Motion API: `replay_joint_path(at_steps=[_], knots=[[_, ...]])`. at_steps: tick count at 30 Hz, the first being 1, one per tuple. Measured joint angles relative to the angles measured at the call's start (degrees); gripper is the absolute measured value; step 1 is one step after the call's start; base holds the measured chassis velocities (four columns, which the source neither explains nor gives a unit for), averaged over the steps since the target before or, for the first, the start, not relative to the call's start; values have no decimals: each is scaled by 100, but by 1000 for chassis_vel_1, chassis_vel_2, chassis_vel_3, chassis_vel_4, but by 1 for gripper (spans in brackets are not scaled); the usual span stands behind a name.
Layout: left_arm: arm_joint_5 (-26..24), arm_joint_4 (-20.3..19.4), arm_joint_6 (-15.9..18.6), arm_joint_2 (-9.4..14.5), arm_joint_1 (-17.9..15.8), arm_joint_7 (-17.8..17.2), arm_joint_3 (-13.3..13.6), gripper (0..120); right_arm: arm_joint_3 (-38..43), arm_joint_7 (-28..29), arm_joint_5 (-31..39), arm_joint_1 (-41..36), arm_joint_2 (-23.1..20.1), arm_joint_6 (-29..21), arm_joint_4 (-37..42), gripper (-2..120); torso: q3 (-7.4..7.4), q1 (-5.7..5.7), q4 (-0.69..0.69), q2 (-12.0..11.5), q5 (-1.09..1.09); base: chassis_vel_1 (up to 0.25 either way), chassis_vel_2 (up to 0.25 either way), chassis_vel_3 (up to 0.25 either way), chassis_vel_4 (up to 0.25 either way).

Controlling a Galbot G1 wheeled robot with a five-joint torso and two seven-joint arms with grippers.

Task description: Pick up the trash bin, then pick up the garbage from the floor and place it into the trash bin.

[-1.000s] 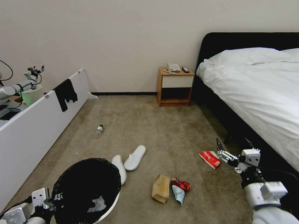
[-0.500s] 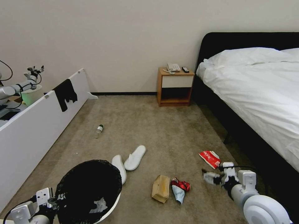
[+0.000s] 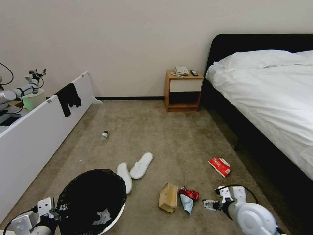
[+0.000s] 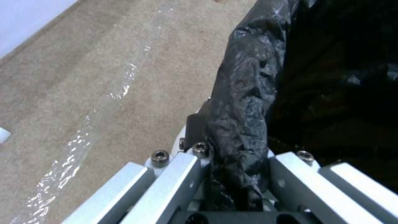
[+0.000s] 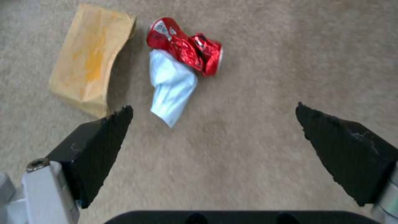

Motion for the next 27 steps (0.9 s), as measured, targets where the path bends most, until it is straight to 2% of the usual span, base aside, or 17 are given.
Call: replay_joint_path(at_steps=[5,8,16,21,27], knots=[[0,8,0,0,1,1,-9,2,-190,-11,-48,242,131,13,-243,100,0,0,1,0,0,0,0,0,0],[0,31,-6,-6,7,1,-23,2,-596,-95,-212,717,412,37,-836,100,0,0,1,0,0,0,0,0,0],[0,53,-16,-36,4,1,-65,2,-1139,-195,-382,1242,770,94,-1667,100,0,0,1,0,0,0,0,0,0],[18,69,-35,-74,20,1,-84,2,-1436,-343,-656,1472,1172,363,-2396,100,0,0,0,0,0,0,0,0,0],[20,74,-38,-70,39,0,-122,2,-1593,-499,-853,1653,1525,601,-2867,100,0,0,1,0,-1,0,0,0,0]])
